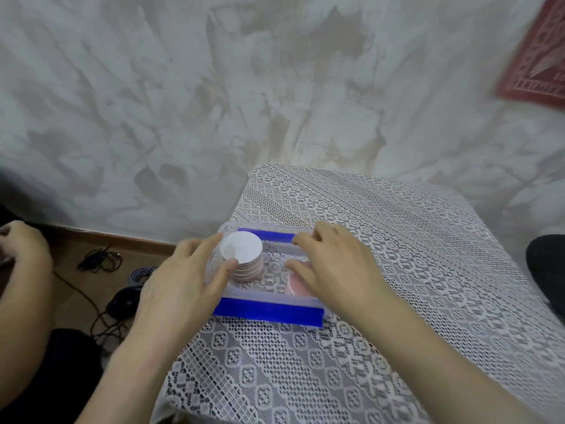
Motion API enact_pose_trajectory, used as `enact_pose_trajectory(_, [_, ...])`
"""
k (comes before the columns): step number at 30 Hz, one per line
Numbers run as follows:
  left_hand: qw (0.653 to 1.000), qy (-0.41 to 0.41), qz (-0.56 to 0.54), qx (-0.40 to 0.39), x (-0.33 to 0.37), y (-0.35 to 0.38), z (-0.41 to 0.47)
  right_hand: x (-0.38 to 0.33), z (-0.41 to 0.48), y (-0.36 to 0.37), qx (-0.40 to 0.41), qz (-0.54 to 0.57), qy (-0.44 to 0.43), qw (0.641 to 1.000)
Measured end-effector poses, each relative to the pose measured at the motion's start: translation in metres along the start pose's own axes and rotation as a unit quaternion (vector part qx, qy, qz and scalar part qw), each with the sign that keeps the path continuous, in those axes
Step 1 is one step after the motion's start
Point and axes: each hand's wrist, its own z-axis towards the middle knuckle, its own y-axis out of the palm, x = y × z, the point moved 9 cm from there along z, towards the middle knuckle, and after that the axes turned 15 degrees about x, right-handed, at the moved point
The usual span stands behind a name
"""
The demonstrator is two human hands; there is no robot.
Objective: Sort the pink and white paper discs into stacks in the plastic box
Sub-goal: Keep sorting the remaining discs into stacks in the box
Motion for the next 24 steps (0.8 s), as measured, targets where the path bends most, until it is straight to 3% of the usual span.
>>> enact_pose_trajectory(4, [0.999, 0.017, 0.026, -0.023, 0.007, 0.007, 0.004, 0.04, -0.032, -0.008, -0.019, -0.001, 0.089, 0.996])
enact_pose_trajectory(12, [0.999, 0.02, 0.021, -0.038, 0.039, 0.002, -0.005, 0.058, -0.065, -0.01, -0.021, 0.169, 0.177, 0.969])
enact_pose_trajectory(18, [0.999, 0.029, -0.024, -0.029, 0.099, 0.009, -0.032, 0.115, -0.086, -0.035, 0.011, 0.145, 0.215, 0.966])
enact_pose_trajectory(24, [0.997, 0.075, 0.02, -0.011, 0.109, 0.006, -0.035, 0.119, -0.097, -0.035, -0.015, 0.049, 0.168, 0.985])
